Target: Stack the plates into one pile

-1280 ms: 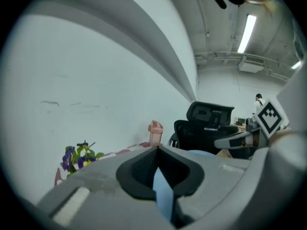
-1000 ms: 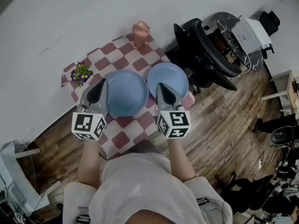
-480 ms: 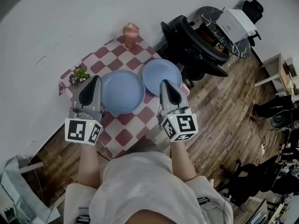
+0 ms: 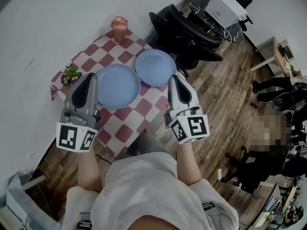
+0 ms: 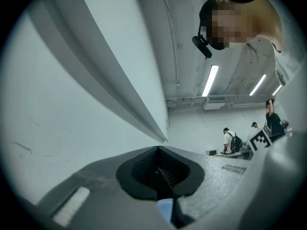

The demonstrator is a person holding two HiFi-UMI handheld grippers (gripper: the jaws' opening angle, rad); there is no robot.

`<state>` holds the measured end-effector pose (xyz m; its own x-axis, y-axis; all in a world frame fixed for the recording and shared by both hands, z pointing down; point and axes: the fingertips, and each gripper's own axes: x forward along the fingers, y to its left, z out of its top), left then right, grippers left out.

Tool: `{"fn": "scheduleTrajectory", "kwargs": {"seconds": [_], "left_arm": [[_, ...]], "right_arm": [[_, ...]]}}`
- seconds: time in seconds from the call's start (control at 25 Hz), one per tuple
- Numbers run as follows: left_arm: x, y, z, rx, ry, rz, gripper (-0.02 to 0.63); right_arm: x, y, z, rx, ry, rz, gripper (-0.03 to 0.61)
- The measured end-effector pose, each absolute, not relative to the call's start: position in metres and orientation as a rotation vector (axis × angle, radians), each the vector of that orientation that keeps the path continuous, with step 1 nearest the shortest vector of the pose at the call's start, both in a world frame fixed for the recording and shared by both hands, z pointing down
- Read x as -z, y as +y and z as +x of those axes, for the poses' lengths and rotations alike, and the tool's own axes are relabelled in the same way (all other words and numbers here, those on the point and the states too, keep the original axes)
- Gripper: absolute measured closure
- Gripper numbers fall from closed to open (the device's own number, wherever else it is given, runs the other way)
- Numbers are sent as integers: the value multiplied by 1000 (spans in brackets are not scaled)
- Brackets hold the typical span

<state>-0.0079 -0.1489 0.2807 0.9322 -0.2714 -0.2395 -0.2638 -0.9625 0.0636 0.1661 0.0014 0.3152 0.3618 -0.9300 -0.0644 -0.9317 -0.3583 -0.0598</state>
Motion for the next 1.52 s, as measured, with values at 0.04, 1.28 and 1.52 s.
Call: {"fn": "scheduleTrajectory", "kwargs": {"seconds": [0.04,1.28,1.52], "left_arm": [[-280,-148,-8,400,-407,3027,609],[-407,-181,202,-256,-643,2746,595],[-476,-183,230,-537,-630,2676,531]], "right_arm": [[-315,7,168,-28,1715,-2532,578],[-431,-41,382,476,2072,-2408,578],[-489,-45,402,720,2103,-2392,578]]}}
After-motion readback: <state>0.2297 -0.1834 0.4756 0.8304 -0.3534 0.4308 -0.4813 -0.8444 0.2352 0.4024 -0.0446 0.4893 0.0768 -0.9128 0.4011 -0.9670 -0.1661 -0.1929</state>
